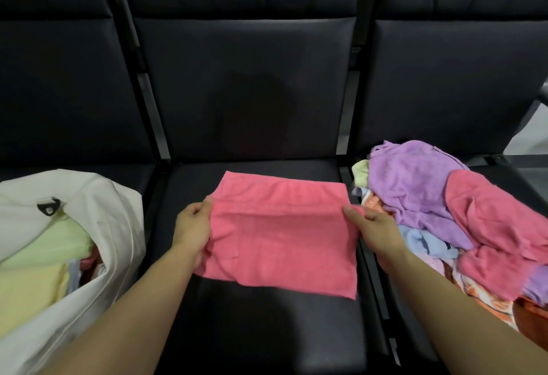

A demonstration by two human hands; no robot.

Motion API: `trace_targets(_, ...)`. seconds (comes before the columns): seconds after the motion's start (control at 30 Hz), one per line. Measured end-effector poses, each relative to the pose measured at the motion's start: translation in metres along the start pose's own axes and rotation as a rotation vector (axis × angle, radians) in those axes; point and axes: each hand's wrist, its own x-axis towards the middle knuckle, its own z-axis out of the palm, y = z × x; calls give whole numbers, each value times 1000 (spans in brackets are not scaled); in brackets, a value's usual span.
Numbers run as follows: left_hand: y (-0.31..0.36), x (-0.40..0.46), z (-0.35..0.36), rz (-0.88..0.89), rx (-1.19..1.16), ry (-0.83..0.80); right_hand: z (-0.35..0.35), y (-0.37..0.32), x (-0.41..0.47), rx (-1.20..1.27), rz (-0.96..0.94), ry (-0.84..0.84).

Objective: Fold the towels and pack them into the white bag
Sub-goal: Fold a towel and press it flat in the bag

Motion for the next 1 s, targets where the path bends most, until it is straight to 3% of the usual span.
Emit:
trace_targets(0.1, 15, -20, -5, 155, -131, 120, -4, -18, -6, -17, -150, 35)
trace_targets(0.33, 46, -52, -22, 435, -372, 67, -12, -49, -28, 39, -367, 156)
trace_targets(0.43, 59, -60, -29, 569, -336, 65, -18, -62, -35, 34, -435, 145)
trace_targets(0.57, 68, -71, -40, 662, -182, 180, -21, -68, -42, 7, -441, 93)
trace_targets(0.67, 61, -71, -39, 632, -58, 145, -16, -60, -39, 79, -340, -10)
trace_targets(0.77, 35, -45, -37, 559, 136, 85, -5, -31, -20, -15, -225, -54)
trace_targets(0.93, -20, -13, -38, 99, 539, -94, 1, 26, 3, -372, -8, -45)
trace_targets(1.0, -27, -13, -37, 84, 810, -84, -2, 28, 2, -436, -35, -7)
